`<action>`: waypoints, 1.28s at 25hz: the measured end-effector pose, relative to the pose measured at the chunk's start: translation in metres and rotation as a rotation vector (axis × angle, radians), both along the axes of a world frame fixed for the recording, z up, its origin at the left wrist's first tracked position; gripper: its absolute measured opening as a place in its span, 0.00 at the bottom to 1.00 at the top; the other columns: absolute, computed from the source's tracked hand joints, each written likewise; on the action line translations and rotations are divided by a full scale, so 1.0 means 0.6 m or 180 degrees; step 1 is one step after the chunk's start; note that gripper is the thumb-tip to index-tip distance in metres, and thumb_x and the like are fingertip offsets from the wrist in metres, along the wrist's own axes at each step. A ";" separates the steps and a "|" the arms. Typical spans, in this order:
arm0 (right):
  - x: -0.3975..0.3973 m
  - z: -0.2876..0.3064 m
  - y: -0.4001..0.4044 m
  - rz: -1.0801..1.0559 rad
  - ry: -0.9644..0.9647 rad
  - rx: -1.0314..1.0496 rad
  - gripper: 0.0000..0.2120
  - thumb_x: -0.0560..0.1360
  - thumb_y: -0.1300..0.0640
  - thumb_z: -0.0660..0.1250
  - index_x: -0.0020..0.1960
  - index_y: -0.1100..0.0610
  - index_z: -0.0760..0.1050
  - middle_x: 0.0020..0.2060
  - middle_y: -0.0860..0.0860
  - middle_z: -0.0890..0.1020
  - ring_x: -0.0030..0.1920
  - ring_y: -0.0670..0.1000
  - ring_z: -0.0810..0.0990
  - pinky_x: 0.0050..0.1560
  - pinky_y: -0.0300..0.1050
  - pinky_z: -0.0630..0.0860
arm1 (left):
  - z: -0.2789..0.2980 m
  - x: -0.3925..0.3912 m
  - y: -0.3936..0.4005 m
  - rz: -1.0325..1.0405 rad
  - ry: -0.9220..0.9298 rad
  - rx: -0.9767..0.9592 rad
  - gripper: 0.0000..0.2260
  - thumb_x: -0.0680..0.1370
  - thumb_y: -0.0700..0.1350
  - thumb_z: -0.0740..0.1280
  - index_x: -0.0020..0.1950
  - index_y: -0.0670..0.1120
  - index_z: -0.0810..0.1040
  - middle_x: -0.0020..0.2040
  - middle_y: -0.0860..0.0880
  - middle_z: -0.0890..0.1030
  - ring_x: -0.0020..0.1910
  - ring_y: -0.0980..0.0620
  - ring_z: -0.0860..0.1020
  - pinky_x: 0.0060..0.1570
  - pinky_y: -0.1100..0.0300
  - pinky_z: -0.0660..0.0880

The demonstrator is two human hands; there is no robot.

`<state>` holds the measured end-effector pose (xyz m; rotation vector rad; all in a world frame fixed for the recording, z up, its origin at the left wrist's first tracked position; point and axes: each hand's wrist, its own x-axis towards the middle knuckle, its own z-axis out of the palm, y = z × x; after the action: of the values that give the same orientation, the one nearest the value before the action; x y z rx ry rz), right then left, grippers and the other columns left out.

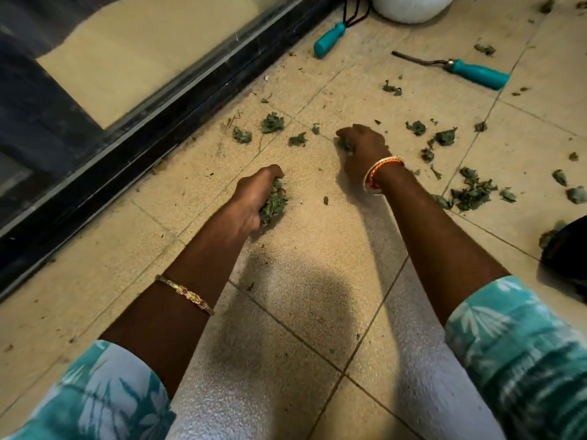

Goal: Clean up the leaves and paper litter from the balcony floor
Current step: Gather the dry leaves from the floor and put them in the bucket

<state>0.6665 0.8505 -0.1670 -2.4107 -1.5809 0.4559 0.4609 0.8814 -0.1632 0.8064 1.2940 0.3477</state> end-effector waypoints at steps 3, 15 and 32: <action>-0.021 -0.039 -0.006 0.0090 -0.0424 0.0312 0.18 0.75 0.67 0.59 0.64 0.64 0.72 0.62 0.62 0.73 0.63 0.62 0.70 0.62 0.50 0.67 | -0.009 -0.008 0.004 0.0002 0.0026 -0.0107 0.10 0.74 0.47 0.63 0.34 0.45 0.76 0.32 0.49 0.80 0.28 0.51 0.74 0.23 0.64 0.68; -0.107 -0.017 -0.100 0.0563 -0.0049 0.0668 0.08 0.73 0.61 0.68 0.44 0.67 0.79 0.46 0.62 0.79 0.47 0.60 0.77 0.44 0.49 0.75 | -0.003 -0.010 -0.007 0.0102 -0.0114 -0.0025 0.12 0.79 0.45 0.61 0.36 0.47 0.77 0.29 0.52 0.76 0.21 0.54 0.69 0.22 0.66 0.66; -0.148 0.067 -0.113 -0.1077 0.3145 0.1022 0.11 0.67 0.71 0.72 0.42 0.59 0.73 0.38 0.57 0.82 0.36 0.52 0.83 0.38 0.48 0.81 | 0.009 -0.007 -0.051 -0.0310 -0.0740 -0.0322 0.14 0.82 0.50 0.57 0.50 0.43 0.76 0.38 0.45 0.79 0.20 0.55 0.70 0.18 0.67 0.64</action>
<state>0.5779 0.7829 -0.1269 -1.6893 -0.7243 1.0122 0.4569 0.8506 -0.1578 0.7182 1.0433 0.2864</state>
